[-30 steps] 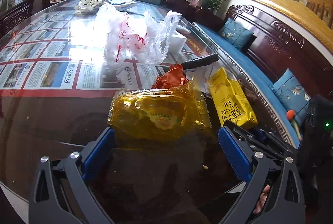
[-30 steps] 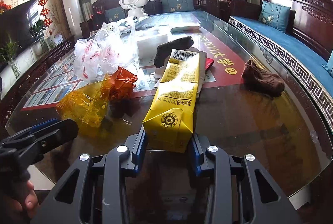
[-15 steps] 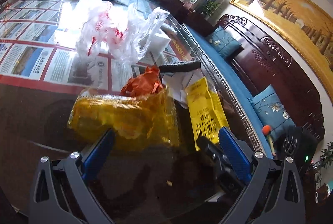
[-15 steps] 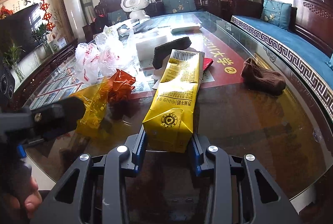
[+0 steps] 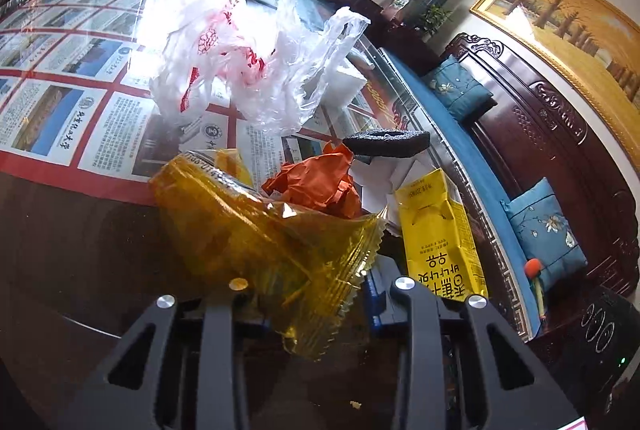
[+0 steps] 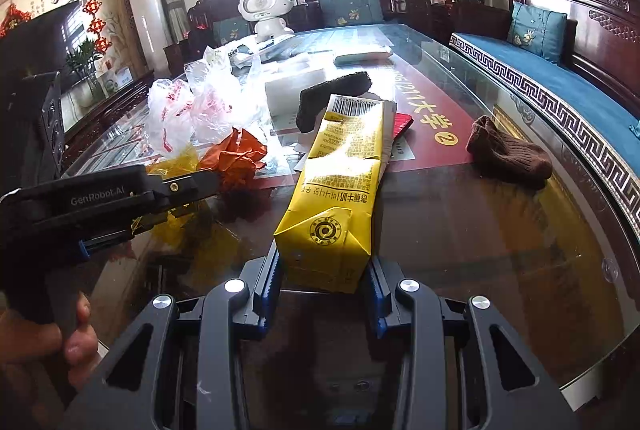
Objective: Collect trash
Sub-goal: 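Grasp the yellow-orange snack bag with the left gripper while the right grasps the yellow carton, then carry the snack bag and yellow carton down over the yellow bucket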
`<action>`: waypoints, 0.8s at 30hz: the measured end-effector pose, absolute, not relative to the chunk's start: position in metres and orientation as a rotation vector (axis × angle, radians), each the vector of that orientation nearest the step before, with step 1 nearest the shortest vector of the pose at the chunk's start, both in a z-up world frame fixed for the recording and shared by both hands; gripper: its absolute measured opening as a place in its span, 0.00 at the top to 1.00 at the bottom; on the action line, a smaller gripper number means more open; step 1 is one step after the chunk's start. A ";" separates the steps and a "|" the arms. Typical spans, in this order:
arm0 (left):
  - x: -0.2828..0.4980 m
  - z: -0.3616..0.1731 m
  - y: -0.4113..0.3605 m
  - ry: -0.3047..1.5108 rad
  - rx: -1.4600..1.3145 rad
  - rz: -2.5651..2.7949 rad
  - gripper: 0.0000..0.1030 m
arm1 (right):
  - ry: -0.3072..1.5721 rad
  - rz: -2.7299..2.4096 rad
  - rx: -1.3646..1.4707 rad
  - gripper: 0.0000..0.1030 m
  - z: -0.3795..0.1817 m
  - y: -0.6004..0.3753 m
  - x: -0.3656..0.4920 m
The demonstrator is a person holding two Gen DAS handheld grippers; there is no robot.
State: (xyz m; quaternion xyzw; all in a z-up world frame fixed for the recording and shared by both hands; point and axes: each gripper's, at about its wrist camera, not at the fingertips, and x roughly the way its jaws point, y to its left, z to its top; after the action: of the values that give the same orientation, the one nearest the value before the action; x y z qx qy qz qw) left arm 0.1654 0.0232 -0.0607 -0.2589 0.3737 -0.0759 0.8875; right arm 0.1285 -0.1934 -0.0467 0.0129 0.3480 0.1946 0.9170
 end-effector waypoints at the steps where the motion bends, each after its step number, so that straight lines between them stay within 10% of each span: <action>1: 0.163 -0.059 0.023 0.765 -0.526 -0.158 0.71 | 0.714 0.399 0.026 0.66 -0.047 -0.193 0.128; 24: 0.038 -0.028 -0.006 0.690 -0.229 -0.173 0.72 | 0.613 0.431 0.035 0.66 -0.018 -0.214 0.051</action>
State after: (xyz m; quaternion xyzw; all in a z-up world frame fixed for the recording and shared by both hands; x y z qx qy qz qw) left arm 0.0382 -0.0060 -0.0279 -0.1119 0.3369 -0.0847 0.9310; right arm 0.0514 -0.2139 -0.0175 0.0172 0.2992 0.2105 0.9305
